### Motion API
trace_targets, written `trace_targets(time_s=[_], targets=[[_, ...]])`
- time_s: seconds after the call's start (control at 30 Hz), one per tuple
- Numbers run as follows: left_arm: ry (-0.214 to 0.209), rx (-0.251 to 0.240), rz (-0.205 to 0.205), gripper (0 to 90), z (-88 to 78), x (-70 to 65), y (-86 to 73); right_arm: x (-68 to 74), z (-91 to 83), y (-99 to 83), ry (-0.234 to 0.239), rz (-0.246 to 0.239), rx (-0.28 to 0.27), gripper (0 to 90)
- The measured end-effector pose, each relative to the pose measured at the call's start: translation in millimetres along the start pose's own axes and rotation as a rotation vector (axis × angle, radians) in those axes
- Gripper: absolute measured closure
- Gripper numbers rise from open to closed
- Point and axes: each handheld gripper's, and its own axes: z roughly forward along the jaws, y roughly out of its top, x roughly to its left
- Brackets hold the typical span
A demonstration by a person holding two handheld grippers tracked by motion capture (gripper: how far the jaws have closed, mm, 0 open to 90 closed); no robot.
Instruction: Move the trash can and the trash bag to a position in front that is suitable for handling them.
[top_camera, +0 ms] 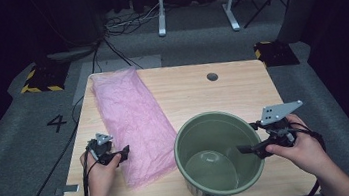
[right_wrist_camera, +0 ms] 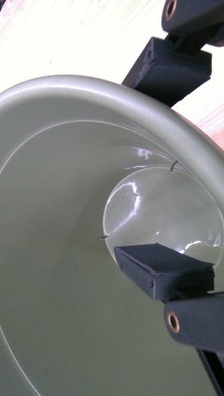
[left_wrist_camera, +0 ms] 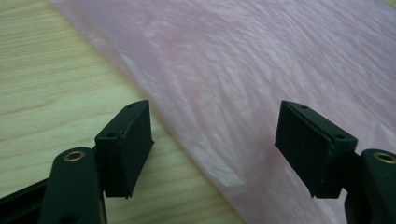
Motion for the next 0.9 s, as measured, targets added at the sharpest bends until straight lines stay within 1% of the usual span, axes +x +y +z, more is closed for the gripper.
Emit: trace_targets(time_s=[0.1,0.2,0.23,0.27,0.3,0.33,0.37,0.4,0.43,0.47,0.5,0.53,0.57,0.6,0.67,0.7,0.73,0.77,0.83,0.87,0.9], targets=[[0.032,0.016,-0.005,27.2,5.1,4.6,4.7,0.0,0.0,-0.1,0.001,-0.004,-0.001,26.6],[0.041,0.022,0.004,26.8,9.4,3.7,8.6,0.5,-0.2,-0.2,0.0,-0.008,-0.003,26.7],[0.047,0.022,0.011,26.8,10.7,2.2,9.3,0.4,-0.2,0.0,0.001,-0.009,-0.002,26.7],[0.065,0.023,0.041,29.6,12.1,-2.5,9.4,0.0,0.1,0.3,0.0,-0.009,0.0,26.4],[0.065,0.02,0.051,33.2,12.0,-4.5,9.6,-0.1,0.2,0.4,0.001,-0.007,-0.001,26.3],[0.054,0.015,0.061,40.7,11.4,-5.8,9.6,-0.2,0.7,0.5,0.002,-0.007,-0.003,26.3],[0.054,0.015,0.061,50.0,11.4,-5.8,9.6,-0.2,0.8,0.5,0.002,-0.006,-0.004,26.3],[0.038,0.012,0.076,58.2,9.8,-6.5,9.2,-0.2,0.9,0.5,0.003,-0.006,-0.005,26.3],[0.038,0.012,0.076,65.1,9.8,-6.5,9.2,-0.2,0.9,0.5,0.003,-0.006,-0.005,26.3],[0.025,0.015,0.072,76.4,8.2,-5.8,8.7,-0.5,0.8,0.0,0.0,-0.003,-0.007,25.5],[-0.039,0.024,0.041,83.9,5.6,-1.9,7.4,-0.7,0.9,-0.2,0.0,0.0,-0.01,25.1],[-0.039,0.024,0.041,87.8,5.6,-1.9,7.4,-0.7,0.9,-0.2,0.0,0.0,-0.01,25.1],[-0.088,0.022,0.014,89.2,3.1,2.2,4.1,-2.0,1.1,-0.6,-0.003,0.005,-0.016,24.8],[-0.088,0.022,0.014,89.6,3.1,2.2,4.1,-2.0,1.1,-0.6,-0.003,0.005,-0.016,24.8],[-0.102,-0.015,0.008,89.8,-1.5,3.9,-0.1,-3.2,1.0,-0.4,-0.016,0.006,-0.021,25.1],[-0.117,-0.038,0.002,89.9,-5.5,5.2,-1.2,-3.7,1.0,-0.1,-0.021,0.008,-0.022,25.1],[-0.153,-0.109,-0.027,89.9,-14.1,7.0,-2.2,-5.0,1.1,0.4,-0.029,0.011,-0.022,25.4],[-0.153,-0.109,-0.027,89.9,-14.1,7.0,-2.2,-5.4,1.2,0.5,-0.035,0.011,-0.024,25.5],[-0.181,-0.178,-0.043,89.9,-26.4,9.7,-1.7,-5.7,1.2,0.6,-0.042,0.013,-0.026,25.6],[-0.208,-0.243,-0.044,89.9,-38.4,10.8,-1.1,-6.3,1.1,0.8,-0.051,0.015,-0.029,26.1],[-0.221,-0.272,-0.034,89.9,-43.7,10.8,-0.8,-6.4,1.1,0.9,-0.053,0.015,-0.03,26.7]])
